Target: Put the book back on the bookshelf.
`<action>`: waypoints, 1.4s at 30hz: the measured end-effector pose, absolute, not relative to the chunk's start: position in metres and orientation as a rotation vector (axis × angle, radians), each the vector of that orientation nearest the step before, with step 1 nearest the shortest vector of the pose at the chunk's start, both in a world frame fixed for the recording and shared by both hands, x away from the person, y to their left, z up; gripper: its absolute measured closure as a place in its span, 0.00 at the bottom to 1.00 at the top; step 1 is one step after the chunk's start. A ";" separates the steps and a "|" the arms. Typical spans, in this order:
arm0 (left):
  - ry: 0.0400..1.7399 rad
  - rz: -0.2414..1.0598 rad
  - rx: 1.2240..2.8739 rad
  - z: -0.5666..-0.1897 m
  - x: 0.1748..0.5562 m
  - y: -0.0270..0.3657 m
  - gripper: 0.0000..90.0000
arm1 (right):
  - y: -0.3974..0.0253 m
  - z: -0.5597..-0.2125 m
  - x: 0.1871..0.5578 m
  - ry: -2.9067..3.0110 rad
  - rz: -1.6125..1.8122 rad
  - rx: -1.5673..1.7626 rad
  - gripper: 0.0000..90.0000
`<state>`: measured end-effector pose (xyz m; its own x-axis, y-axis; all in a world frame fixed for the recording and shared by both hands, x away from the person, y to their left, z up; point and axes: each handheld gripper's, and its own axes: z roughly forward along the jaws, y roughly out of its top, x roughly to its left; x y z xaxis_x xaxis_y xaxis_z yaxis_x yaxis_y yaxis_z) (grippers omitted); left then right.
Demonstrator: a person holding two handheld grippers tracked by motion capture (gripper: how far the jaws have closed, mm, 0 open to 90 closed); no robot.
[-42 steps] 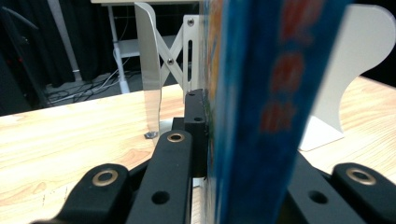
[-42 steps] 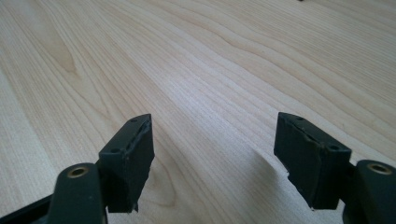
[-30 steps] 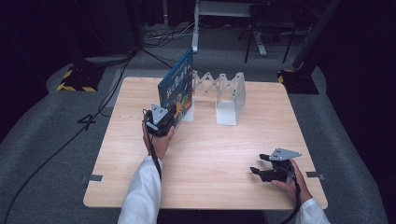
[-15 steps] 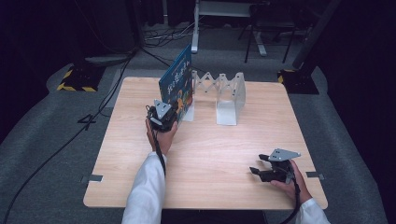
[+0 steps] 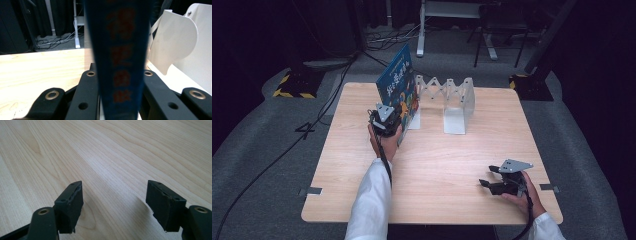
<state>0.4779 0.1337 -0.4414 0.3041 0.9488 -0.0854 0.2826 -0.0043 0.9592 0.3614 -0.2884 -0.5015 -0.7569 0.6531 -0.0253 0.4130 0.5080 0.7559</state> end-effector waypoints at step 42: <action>1.095 0.860 1.696 -0.445 0.457 0.148 0.71 | -0.286 -0.504 0.361 2.434 1.094 0.898 0.33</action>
